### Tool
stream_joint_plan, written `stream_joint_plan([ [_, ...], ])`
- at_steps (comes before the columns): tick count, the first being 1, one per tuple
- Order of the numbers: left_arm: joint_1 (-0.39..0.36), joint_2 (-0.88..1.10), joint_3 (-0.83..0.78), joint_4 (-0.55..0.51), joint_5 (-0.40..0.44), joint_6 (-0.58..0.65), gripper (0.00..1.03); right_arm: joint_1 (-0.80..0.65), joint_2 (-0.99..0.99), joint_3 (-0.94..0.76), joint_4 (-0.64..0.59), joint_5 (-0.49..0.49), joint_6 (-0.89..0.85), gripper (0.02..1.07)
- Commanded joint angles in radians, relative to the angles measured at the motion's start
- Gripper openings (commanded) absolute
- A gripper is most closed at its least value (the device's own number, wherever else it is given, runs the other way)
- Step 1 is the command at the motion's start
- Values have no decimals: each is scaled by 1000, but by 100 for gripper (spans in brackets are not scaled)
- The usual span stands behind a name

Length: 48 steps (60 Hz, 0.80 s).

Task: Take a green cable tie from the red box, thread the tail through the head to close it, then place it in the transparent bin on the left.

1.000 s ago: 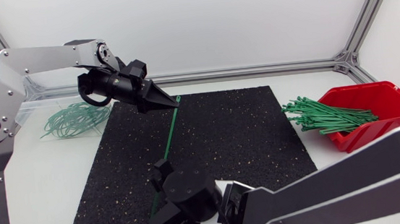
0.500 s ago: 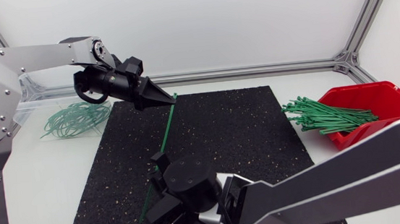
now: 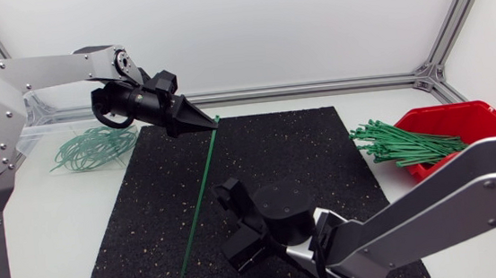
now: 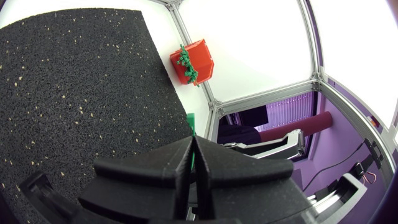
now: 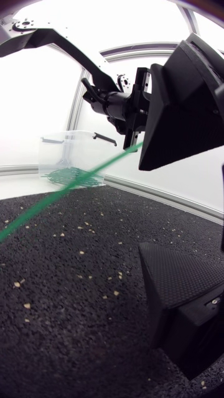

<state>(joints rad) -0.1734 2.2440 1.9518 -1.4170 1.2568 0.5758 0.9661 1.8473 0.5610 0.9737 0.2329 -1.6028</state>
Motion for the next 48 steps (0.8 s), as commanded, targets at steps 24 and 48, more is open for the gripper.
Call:
stream_joint_plan([
  [24,-17,-27,1,-26,6,1,3,68,-8,-27,30,45,-111,102],
  [48,-34,-32,-11,-30,-2,7,3,129,64,70,33,51,-128,96],
])
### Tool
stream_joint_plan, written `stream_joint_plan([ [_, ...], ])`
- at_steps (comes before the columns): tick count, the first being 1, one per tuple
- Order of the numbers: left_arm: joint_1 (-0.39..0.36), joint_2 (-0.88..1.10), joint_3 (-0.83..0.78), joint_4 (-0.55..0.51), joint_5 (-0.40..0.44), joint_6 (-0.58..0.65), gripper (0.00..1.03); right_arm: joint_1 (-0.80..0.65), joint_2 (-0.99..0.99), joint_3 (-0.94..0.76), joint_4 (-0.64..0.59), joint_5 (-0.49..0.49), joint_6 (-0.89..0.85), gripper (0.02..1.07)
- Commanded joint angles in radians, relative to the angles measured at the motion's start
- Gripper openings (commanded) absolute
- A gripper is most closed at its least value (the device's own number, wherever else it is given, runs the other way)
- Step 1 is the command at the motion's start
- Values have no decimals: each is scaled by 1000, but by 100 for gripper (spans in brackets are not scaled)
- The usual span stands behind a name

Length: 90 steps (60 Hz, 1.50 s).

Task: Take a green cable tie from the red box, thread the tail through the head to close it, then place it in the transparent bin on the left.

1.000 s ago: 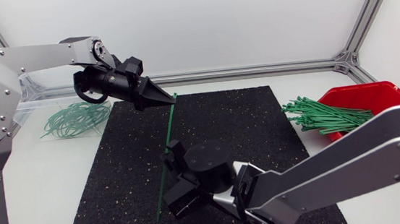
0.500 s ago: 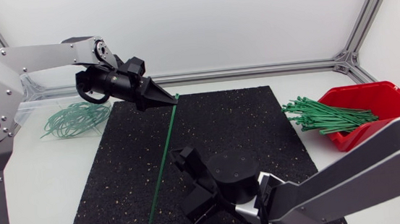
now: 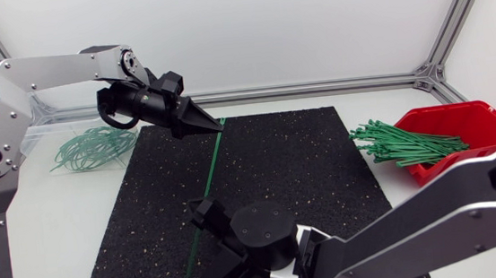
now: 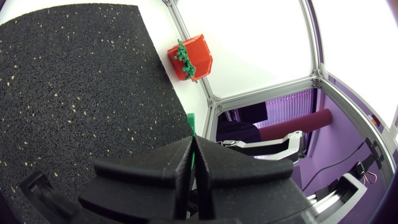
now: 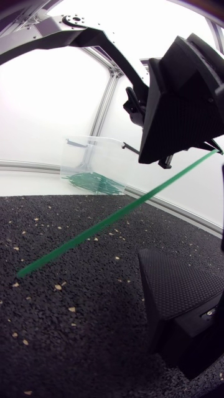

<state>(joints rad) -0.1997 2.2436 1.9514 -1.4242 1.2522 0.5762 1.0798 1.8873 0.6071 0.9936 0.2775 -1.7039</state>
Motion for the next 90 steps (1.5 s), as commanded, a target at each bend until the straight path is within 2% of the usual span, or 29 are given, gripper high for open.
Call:
stream_joint_plan([
  [1,-7,-32,-11,-22,4,7,3,17,24,25,13,8,-26,94],
  [4,-6,-30,-9,-22,3,7,3,19,29,33,14,8,-25,86],
  [10,-4,-26,-6,-22,1,7,3,20,26,31,16,6,-23,62],
  [17,-4,-10,11,-22,0,5,3,32,12,22,17,8,-20,43],
  [30,-6,-6,24,-24,0,-3,3,60,-25,0,17,20,-17,29],
  [60,26,37,86,-38,0,4,3,149,-22,-4,17,60,21,28],
  [90,46,50,96,-47,-7,20,3,127,-17,-20,16,72,47,24],
])
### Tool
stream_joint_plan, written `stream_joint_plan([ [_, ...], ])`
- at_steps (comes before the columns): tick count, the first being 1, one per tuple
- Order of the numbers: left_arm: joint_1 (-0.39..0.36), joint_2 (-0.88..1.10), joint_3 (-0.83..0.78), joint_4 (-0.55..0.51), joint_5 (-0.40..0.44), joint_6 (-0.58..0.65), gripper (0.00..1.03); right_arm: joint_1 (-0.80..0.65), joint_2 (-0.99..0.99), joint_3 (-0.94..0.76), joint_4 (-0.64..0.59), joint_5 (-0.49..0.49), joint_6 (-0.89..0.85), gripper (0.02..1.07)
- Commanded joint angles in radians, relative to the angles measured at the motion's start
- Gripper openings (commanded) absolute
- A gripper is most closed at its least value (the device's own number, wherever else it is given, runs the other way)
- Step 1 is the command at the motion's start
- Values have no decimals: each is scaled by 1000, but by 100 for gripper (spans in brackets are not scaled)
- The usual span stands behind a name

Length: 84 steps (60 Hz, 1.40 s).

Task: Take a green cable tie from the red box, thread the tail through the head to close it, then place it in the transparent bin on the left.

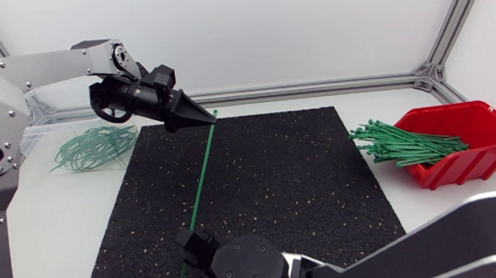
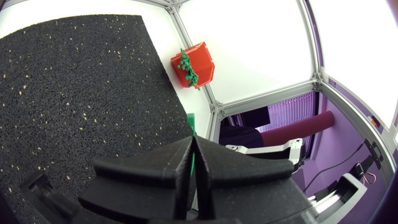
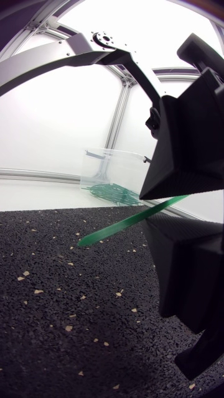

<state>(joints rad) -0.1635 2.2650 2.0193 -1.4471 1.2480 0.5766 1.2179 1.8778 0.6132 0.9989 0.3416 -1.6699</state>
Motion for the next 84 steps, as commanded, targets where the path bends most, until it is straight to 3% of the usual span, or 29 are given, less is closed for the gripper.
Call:
stream_joint_plan([
  [1,10,28,29,-24,-2,20,3,-14,-9,-29,10,8,16,24],
  [36,1,36,47,-29,-13,16,3,-11,-60,-112,9,17,44,24],
  [39,-2,36,47,-30,-15,16,3,-12,-52,-113,9,22,47,30],
  [42,-5,34,45,-30,-15,16,3,-11,-42,-115,9,28,50,44],
  [45,-8,33,45,-30,-15,16,3,-12,-32,-115,10,31,53,50],
  [84,-25,45,39,-35,-18,16,3,-31,43,-30,12,11,55,56],
])
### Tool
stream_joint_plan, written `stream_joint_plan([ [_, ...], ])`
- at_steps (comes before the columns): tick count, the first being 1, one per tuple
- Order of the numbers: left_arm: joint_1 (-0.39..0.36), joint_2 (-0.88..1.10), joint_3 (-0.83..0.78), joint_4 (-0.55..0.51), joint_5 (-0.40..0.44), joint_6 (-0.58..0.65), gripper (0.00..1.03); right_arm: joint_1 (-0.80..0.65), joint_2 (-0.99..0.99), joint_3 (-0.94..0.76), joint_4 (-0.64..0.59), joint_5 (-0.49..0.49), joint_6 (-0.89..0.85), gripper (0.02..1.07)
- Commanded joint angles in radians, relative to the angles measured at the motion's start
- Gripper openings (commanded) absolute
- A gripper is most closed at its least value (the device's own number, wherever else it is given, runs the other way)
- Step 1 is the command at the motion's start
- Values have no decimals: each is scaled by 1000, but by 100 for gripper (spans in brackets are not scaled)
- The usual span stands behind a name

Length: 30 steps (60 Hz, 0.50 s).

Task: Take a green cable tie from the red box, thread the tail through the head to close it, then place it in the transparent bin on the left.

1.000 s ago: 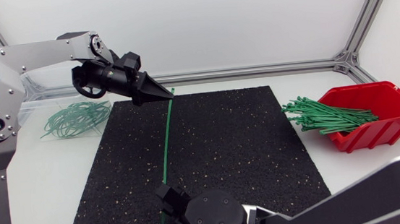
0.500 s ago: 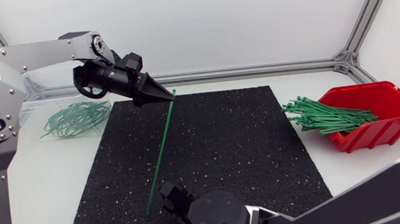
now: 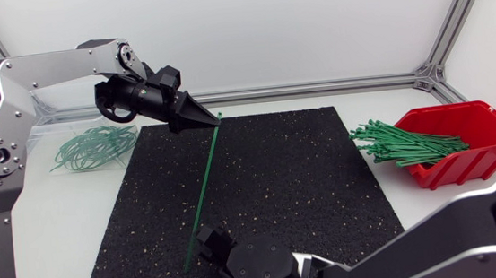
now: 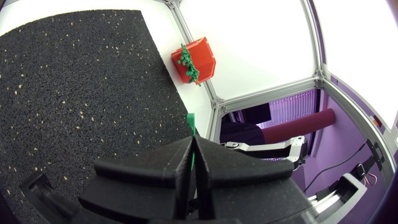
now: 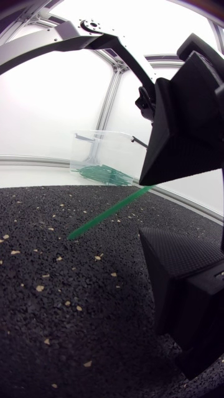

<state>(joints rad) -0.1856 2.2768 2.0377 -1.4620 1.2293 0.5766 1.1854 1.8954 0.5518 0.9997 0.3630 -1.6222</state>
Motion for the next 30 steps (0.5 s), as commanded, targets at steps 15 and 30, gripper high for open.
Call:
stream_joint_plan([
  [15,-3,38,33,-20,1,16,3,13,79,65,11,-13,2,56],
  [30,-2,49,42,-20,-1,14,3,14,105,92,11,-21,4,44],
])
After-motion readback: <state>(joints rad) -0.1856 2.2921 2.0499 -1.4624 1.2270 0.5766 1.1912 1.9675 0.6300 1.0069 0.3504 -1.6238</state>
